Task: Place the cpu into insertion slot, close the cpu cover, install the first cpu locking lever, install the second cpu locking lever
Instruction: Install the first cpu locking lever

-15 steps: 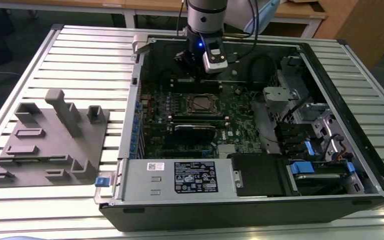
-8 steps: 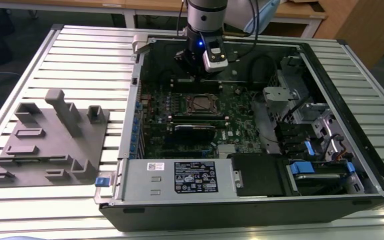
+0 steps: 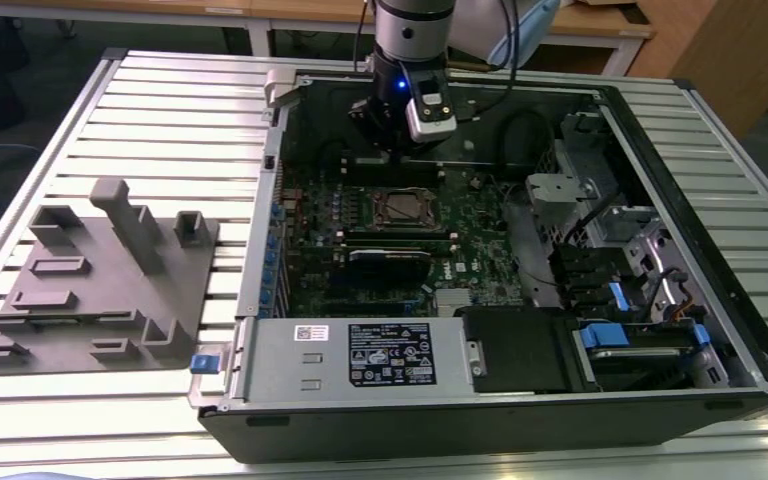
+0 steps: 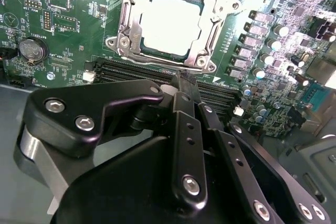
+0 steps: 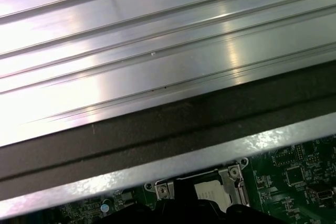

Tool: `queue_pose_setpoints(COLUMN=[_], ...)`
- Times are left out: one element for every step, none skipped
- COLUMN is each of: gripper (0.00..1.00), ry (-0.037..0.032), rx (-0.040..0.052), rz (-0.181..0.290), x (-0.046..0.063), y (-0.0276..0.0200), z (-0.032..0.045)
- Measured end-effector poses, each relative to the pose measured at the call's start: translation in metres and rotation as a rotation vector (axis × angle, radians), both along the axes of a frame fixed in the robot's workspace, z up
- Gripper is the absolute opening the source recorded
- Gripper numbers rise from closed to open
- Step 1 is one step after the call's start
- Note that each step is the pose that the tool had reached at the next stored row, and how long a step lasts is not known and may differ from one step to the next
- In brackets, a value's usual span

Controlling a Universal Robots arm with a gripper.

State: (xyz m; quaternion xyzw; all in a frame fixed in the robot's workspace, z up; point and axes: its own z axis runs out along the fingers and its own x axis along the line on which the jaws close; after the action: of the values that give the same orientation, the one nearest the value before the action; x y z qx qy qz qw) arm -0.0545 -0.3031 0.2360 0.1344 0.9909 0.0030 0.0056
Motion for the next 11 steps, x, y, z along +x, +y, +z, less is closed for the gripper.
queue_pose_setpoints(gripper=[0.11,0.11,0.11,0.11,0.11,0.11,0.11,0.11,0.11,0.11,0.11], ry=[0.0000,-0.0002,-0.0002,-0.0002,-0.0003,-0.0005,-0.0010,-0.0012,-0.0015,-0.0018,-0.0020], rx=[-0.0001,0.0000,0.0000,0.0000,-0.0002,-0.0003,-0.0001,0.0001,0.0004,0.0008,0.0012], rz=[0.000,0.000,0.000,0.000,0.000,0.000,0.000,0.000,0.000,0.000,0.000], x=[0.0000,0.0000,0.0000,0.0000,0.0000,0.0000,0.0000,0.0000,0.0000,0.0000,0.0000], y=[0.0000,0.0000,0.0000,0.0000,-0.0002,-0.0008,-0.0020,-0.0035,-0.0052,-0.0070,-0.0088], z=[0.0004,0.0005,0.0004,0.0005,0.0005,0.0006,0.0006,0.0006,0.0006,0.0005,0.0005])
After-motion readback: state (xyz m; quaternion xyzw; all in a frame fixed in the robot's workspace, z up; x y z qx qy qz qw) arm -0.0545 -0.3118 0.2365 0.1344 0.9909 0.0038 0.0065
